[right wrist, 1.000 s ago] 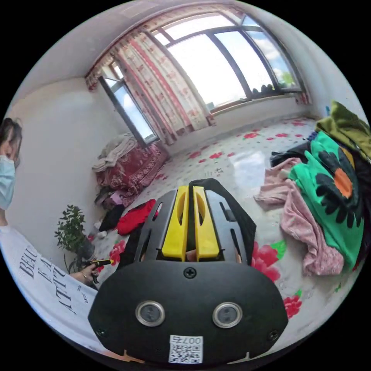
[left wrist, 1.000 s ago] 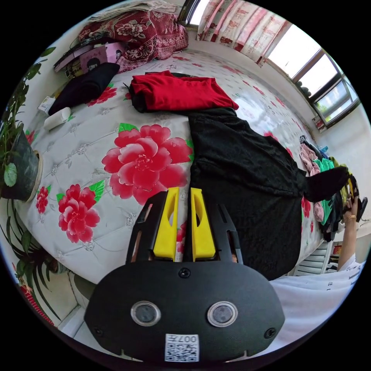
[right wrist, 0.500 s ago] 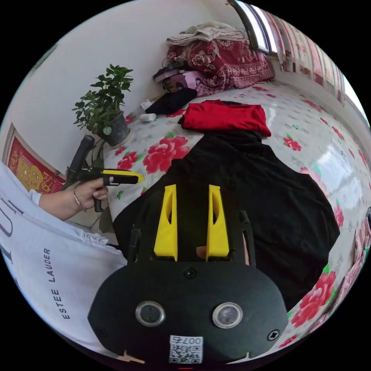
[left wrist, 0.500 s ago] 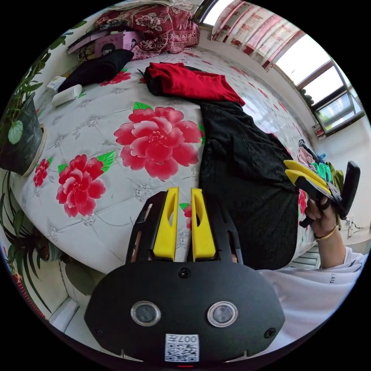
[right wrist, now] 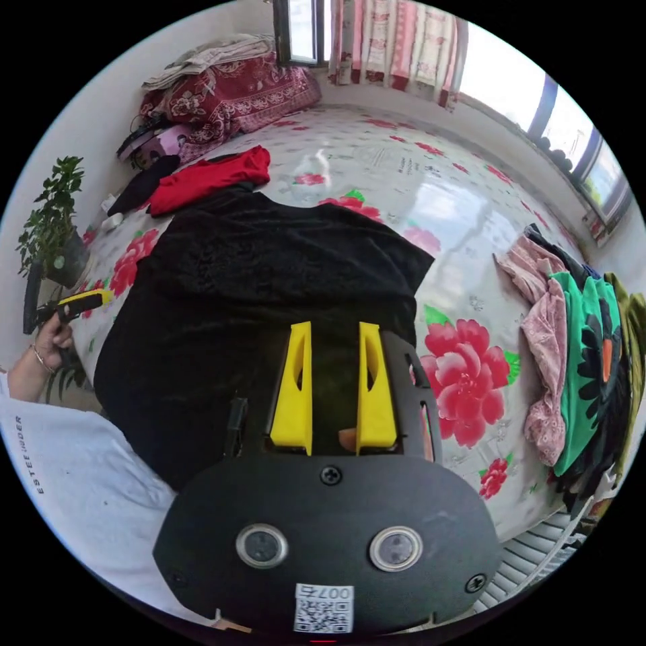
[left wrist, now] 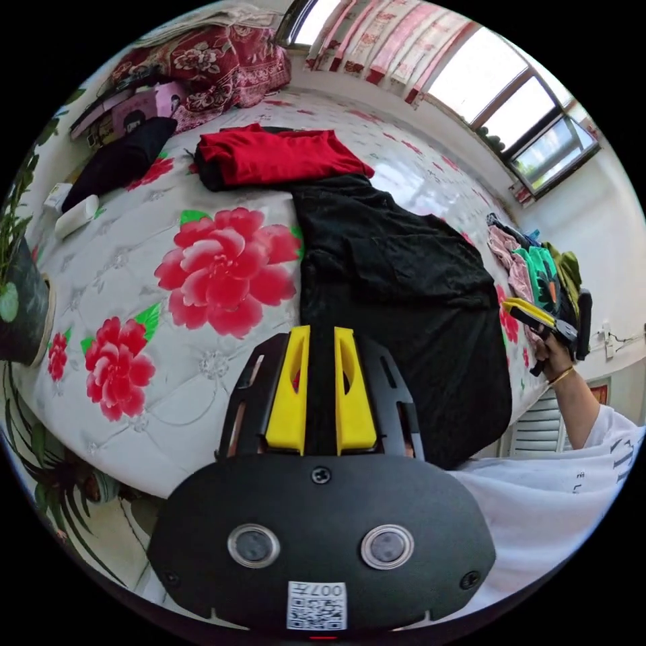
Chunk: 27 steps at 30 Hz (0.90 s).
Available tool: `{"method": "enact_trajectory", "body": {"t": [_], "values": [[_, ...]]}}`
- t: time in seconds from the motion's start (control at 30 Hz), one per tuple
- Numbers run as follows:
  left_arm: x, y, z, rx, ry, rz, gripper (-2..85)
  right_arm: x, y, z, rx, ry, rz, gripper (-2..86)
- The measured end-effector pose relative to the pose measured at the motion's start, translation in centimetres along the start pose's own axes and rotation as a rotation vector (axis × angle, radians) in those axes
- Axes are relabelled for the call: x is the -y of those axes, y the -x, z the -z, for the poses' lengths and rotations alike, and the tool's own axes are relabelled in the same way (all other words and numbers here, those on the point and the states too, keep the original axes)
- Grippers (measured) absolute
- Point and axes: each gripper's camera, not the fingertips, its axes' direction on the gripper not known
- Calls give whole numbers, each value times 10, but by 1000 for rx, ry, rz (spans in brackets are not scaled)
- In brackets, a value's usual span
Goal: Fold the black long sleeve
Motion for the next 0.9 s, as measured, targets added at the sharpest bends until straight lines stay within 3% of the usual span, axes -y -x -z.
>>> {"method": "enact_trajectory", "body": {"t": [0.2, 0.47, 0.67, 0.9], "values": [[68, -63, -29, 5, 10, -243, 70, 50, -18, -27, -127, 88, 16, 46], [102, -87, -100, 96, 182, -333, 69, 72, -25, -82, -226, 305, 70, 7], [108, -86, -104, 87, 162, -367, 65, 22, -45, -66, -170, 196, 79, 1], [90, -68, -72, 87, 135, -255, 69, -1, -83, -20, -34, 76, -144, 28]]}}
